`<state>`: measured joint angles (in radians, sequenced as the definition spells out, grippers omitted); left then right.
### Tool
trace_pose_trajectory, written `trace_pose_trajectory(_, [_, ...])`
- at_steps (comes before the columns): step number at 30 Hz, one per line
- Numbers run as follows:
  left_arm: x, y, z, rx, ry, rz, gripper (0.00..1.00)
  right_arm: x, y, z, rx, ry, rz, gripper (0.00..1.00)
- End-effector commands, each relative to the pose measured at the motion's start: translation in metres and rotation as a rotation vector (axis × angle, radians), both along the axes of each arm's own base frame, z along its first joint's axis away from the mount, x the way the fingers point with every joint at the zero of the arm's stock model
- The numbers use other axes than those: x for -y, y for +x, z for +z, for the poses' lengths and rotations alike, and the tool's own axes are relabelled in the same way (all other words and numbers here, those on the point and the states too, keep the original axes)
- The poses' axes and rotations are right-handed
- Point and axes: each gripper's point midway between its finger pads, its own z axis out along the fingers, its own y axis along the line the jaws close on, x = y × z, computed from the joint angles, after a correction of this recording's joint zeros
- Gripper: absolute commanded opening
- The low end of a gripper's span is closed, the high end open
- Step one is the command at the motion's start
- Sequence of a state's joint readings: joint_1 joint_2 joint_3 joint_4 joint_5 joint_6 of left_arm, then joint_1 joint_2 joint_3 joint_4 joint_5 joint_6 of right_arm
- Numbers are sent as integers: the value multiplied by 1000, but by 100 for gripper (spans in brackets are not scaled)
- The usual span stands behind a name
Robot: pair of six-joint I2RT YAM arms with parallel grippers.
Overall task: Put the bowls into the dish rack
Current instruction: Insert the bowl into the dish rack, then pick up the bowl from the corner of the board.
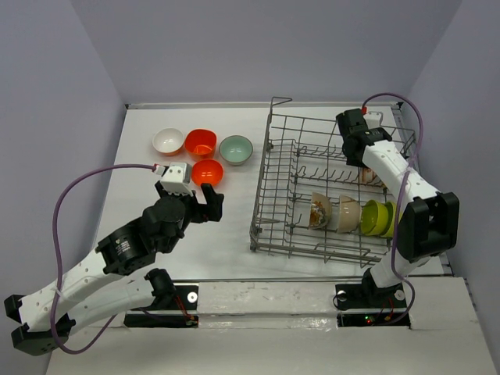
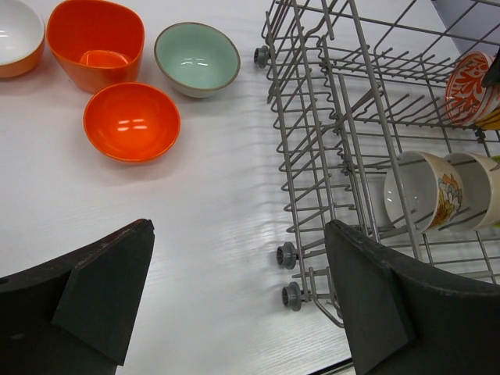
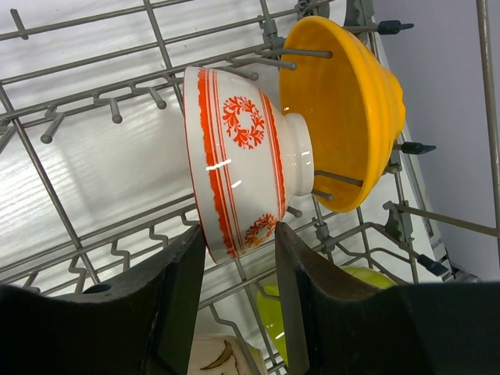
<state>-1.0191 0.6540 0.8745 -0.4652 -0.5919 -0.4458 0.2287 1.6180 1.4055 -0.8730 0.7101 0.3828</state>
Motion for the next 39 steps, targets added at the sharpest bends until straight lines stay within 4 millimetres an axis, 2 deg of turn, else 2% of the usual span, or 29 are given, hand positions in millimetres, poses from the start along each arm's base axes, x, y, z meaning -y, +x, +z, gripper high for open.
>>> trace_pose_trajectory(1, [-2,4,-3,2,10,29,99,10,-10,11,5,0,-19,46])
trace_pose_trajectory(6, [-2,5,-6,-3,19,36,99,5,0,31,63,30,7,53])
trace_pose_trajectory(10, [-3,6,-6,-2,20,47,99,-1,1,34,61,61,36,55])
trace_pose_trajectory(15, [-5,9,-11,-14,41,70,99,-20,2,43,92,160,124,57])
trace_pose_trajectory(22, [-12,15,-18,-34,76,147,99,-54,-5,86,208,334,272,59])
trace_pose_trajectory(23, [-16,18,-21,-42,96,173,99,-62,-9,101,246,380,313,61])
trace_pose_trajectory(26, [-29,29,-29,-69,124,251,99,-76,-16,122,303,449,376,61])
trace_pose_trajectory(27, [-34,33,-32,-77,130,276,99,-83,-23,135,340,487,413,61])
trace_pose_trajectory(28, [-37,38,-37,-97,147,292,99,-88,-27,140,353,512,435,61])
trace_pose_trajectory(29, [-53,48,-38,-109,148,356,99,-97,-33,145,362,556,478,61])
trace_pose_trajectory(30, [-60,54,-41,-121,153,377,99,-100,-38,150,377,571,496,62])
trace_pose_trajectory(32, [-65,65,-47,-156,145,371,99,-105,-53,163,419,608,535,62])
trace_pose_trajectory(33, [-83,76,-45,-160,121,432,99,-109,-63,172,450,630,570,62])
trace_pose_trajectory(34, [-82,79,-54,-195,103,404,99,-111,-69,176,467,648,576,63])
trace_pose_trajectory(36, [-93,88,-61,-223,80,426,99,-120,-81,186,491,694,631,63])
trace_pose_trajectory(37, [-107,96,-62,-226,53,468,99,-123,-86,191,505,708,648,63])
trace_pose_trajectory(39, [-108,103,-79,-283,18,453,99,-129,-101,202,533,748,690,63])
